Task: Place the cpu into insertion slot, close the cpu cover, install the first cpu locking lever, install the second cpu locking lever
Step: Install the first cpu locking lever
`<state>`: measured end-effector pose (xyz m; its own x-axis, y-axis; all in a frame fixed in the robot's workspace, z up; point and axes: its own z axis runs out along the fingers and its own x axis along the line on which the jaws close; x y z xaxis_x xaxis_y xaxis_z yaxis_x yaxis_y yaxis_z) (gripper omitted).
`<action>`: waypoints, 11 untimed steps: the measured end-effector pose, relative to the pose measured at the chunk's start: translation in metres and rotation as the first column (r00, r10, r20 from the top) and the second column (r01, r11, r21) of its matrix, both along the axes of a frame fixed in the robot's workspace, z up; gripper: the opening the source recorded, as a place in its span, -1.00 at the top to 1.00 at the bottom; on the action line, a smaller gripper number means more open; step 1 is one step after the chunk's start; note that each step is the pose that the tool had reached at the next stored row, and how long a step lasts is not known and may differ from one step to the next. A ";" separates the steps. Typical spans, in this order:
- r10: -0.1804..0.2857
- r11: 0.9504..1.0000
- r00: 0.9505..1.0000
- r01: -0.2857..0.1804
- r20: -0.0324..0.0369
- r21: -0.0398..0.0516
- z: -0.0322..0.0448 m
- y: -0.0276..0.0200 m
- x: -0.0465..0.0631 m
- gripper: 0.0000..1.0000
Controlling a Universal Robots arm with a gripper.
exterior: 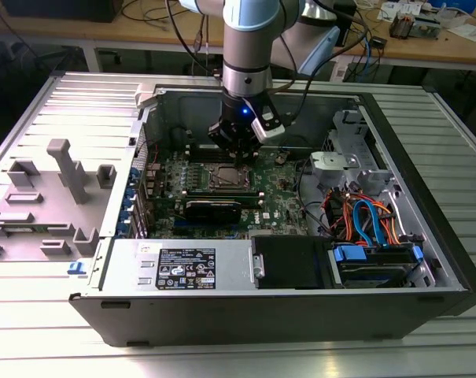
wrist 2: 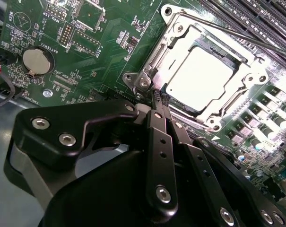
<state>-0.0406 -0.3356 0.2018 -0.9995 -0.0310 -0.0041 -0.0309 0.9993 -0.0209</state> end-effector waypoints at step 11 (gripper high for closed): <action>0.000 1.000 1.000 0.000 0.001 0.001 0.0019 0.0033 0.000 0.79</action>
<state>-0.0404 -0.3323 0.2038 -0.9995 -0.0308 -0.0052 -0.0307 0.9993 -0.0195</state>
